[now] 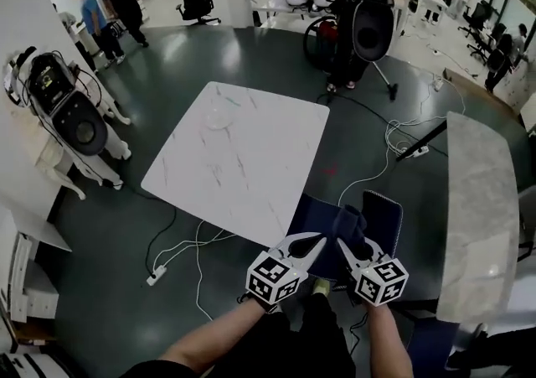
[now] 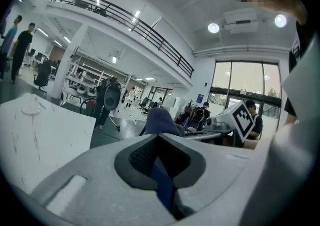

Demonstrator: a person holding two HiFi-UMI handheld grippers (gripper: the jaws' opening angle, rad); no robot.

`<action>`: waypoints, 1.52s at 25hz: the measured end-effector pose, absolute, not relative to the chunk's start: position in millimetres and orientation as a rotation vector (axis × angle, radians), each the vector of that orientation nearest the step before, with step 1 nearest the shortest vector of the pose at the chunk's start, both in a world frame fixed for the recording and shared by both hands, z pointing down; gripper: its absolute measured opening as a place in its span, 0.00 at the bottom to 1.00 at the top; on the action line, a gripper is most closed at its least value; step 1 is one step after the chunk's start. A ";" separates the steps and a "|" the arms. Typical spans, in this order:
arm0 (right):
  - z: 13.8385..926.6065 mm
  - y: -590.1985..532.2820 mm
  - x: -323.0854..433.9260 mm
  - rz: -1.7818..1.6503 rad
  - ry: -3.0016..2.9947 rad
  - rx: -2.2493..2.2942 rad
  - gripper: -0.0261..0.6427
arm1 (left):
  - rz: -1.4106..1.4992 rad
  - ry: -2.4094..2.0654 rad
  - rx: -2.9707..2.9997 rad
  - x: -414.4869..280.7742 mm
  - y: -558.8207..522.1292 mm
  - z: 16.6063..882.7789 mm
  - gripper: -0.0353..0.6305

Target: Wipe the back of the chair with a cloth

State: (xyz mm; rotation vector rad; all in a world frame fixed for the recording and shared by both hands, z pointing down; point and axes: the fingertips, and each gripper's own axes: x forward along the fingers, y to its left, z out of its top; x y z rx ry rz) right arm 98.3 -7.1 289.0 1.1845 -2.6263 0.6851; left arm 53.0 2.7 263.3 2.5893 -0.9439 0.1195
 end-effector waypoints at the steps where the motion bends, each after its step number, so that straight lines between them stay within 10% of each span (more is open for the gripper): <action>1: 276.9 -8.3 97.8 0.666 -2.643 1.201 0.16 | 0.115 -0.955 2.598 51.0 2.1 254.2 0.06; 38: 105.9 11.3 105.7 0.304 -2.772 1.409 0.16 | -0.012 -1.023 2.788 47.9 7.7 104.8 0.06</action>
